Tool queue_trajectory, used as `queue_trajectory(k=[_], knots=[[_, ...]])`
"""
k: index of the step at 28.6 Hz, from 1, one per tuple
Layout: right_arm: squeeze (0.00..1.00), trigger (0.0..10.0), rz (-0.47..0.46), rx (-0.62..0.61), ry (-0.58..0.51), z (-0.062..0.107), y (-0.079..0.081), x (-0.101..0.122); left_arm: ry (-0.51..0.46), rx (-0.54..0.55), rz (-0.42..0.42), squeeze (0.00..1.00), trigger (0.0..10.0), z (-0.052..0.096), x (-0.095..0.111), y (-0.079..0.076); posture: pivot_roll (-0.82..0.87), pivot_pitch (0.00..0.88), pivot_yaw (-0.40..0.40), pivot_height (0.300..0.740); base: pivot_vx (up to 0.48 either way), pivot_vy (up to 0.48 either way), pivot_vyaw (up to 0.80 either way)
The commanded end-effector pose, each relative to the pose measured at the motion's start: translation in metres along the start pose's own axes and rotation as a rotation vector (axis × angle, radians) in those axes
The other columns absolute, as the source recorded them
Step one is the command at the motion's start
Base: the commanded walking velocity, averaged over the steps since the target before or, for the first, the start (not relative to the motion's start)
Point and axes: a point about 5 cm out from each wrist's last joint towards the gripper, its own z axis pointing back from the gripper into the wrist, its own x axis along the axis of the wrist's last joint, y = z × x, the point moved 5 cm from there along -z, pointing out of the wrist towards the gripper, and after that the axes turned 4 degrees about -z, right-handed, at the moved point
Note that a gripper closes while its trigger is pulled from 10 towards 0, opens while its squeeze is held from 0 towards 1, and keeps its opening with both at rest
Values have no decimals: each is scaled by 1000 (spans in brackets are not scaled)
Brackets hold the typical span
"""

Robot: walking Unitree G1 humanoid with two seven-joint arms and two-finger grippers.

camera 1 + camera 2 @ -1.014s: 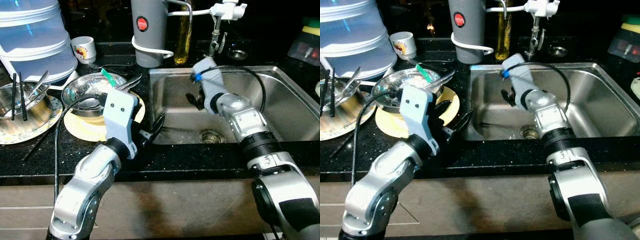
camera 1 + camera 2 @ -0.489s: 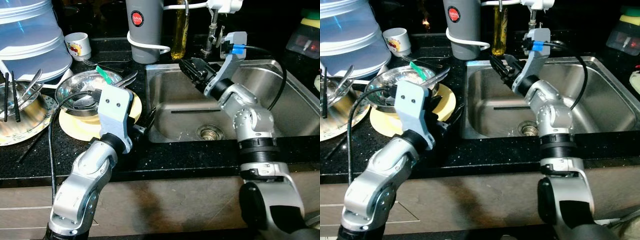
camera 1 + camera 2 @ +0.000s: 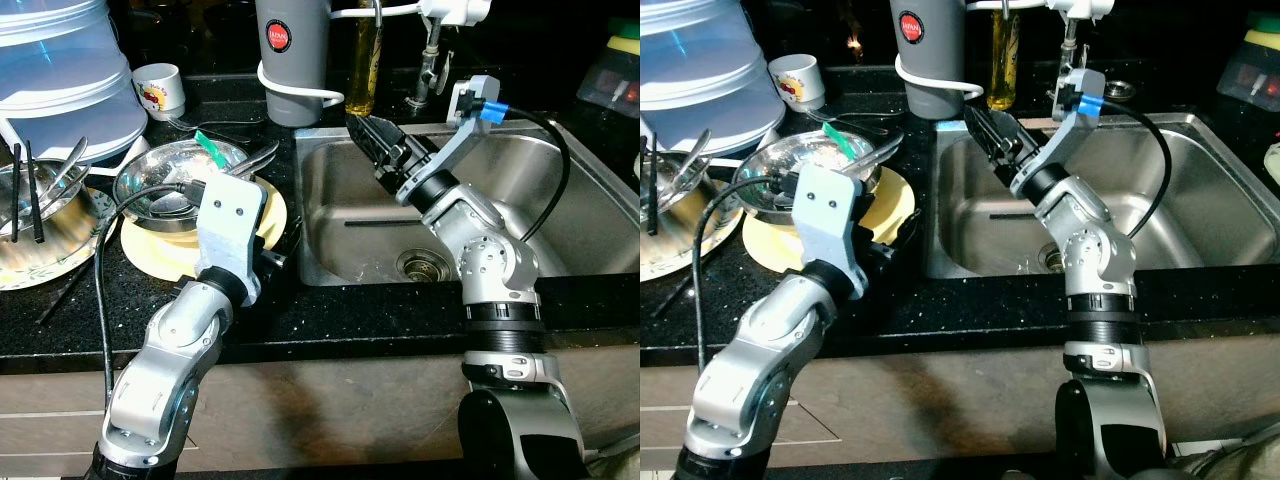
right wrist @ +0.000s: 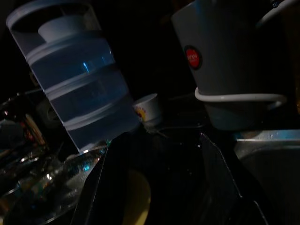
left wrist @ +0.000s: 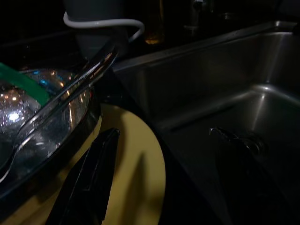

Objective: Kitchen organization

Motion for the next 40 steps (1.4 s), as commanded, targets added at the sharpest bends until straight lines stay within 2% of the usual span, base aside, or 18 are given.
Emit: queue_trajectory(k=[1, 16, 22, 30, 37, 40], knots=[[0, 10000, 6, 8, 22, 1, 2, -4, 10, 6, -10, 0, 10000, -1, -3, 0, 17, 20, -8, 740, -330, 0, 0], [0, 10000, 45, 35, 56, 5, 15, -18, 4, 5, -13, 0, 10000, -3, -2, -1, 13, 18, -1, 740, -396, 0, 0], [0, 10000, 61, 64, 89, 10, 23, -31, 1, 10, -14, 0, 10000, -3, -1, 0, 12, 22, -1, 740, -368, 0, 0], [0, 10000, 104, 91, 127, 14, 27, -39, -2, 35, -8, 0, 10000, -2, -2, 8, 9, 26, -1, 740, 0, 0, 800], [0, 10000, 127, 68, 137, 16, 23, -42, -1, 54, -20, 0, 10000, -2, -3, 13, 9, 28, -2, 740, 0, 0, 800], [0, 10000, 144, 37, 154, 19, 17, -46, 14, 91, -30, 0, 10000, -2, -9, 21, 9, 29, -1, 740, 0, 0, 800]])
